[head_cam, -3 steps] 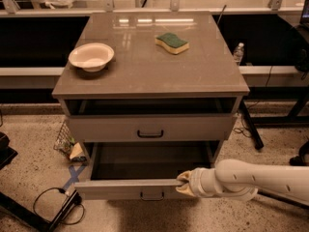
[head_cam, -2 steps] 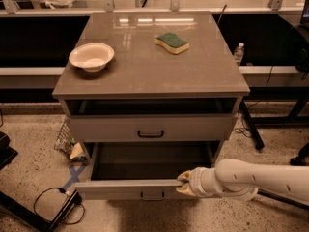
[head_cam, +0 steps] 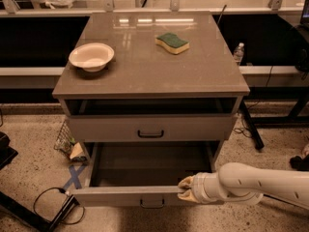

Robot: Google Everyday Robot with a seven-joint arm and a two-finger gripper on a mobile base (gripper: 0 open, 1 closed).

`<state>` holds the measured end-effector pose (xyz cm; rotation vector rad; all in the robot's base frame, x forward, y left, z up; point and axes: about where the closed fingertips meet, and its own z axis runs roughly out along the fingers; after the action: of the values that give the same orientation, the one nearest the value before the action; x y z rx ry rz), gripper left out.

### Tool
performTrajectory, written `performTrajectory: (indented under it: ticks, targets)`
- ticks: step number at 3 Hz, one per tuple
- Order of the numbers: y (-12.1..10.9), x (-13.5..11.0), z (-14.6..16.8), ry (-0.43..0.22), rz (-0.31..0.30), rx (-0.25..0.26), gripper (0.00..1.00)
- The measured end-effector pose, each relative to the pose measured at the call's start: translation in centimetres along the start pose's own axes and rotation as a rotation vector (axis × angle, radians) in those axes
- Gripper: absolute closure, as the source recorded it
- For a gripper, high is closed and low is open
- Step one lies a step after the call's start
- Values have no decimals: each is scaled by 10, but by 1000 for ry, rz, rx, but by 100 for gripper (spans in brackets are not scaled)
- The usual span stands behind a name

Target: Open middle drawer

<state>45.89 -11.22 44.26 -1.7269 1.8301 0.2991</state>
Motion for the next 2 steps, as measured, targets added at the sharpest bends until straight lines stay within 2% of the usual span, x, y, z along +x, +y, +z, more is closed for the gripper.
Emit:
performTrajectory:
  ticks: [1, 2]
  targets:
    - [48, -12, -9, -44, -120, -129, 100]
    - [48, -12, -8, -44, -120, -129, 100]
